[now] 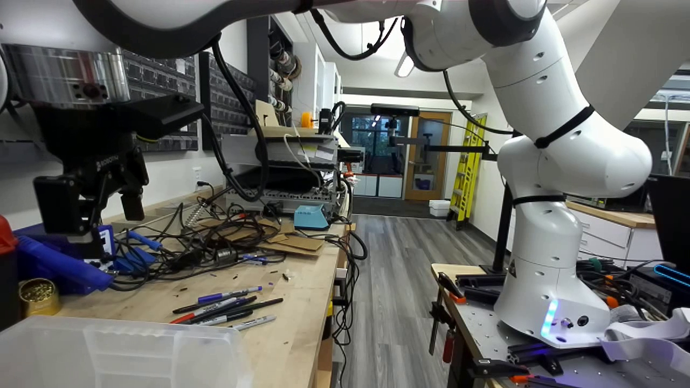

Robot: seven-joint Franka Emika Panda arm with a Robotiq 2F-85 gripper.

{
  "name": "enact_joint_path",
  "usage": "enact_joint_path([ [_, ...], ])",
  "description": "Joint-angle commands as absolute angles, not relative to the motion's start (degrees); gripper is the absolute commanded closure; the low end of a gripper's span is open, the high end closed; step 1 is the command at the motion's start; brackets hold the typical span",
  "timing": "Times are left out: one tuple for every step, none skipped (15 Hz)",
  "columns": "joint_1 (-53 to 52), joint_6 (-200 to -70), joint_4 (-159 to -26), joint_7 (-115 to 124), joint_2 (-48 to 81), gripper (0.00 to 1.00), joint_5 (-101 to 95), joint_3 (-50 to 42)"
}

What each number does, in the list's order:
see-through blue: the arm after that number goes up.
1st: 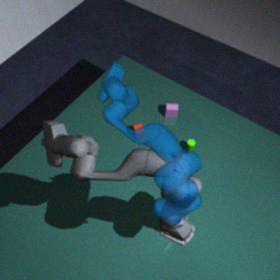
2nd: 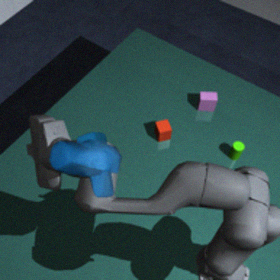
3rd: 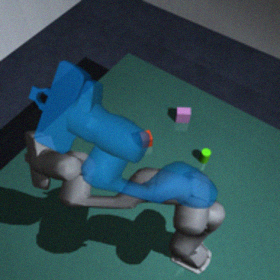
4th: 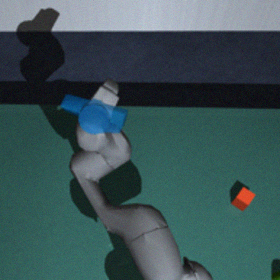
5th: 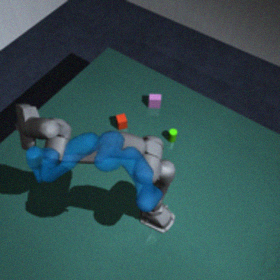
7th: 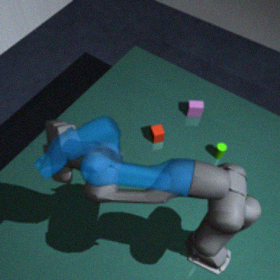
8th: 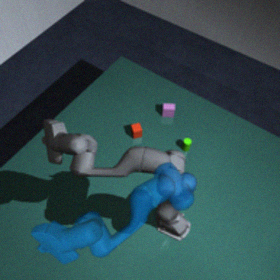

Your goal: Pick the marker and put it in the plastic box

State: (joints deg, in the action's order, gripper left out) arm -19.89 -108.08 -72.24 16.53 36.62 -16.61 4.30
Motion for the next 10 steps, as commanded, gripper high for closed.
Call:
enact_joint_path([
  [-18.2, -109.7, -78.6, 16.4, 32.3, 0.00, -16.8, 3.5],
  [-17.5, -110.3, -79.9, 16.1, 31.7, 0.00, -16.5, 3.5],
  [-16.7, -111.4, -81.9, 15.6, 30.8, 0.00, -16.5, 3.5],
  [-16.3, -112.3, -83.6, 14.8, 29.9, 0.00, -16.4, 2.9],
  [-15.5, -113.7, -86.1, 14.3, 28.8, 0.00, -16.3, 2.8],
  [-14.6, -115.4, -88.5, 13.6, 27.8, 0.00, -16.0, 2.8],
  [-13.7, -117.3, -91.3, 13.0, 26.4, 0.00, -15.8, 2.9],
  [-12.9, -119.3, -93.6, 12.0, 25.5, 0.00, -15.7, 2.9],
  [-11.9, -121.6, -96.1, 10.8, 24.5, 0.00, -15.2, 3.1],
  [-11.2, -123.5, -98.6, 9.8, 23.3, 0.00, -14.7, 3.3],
])
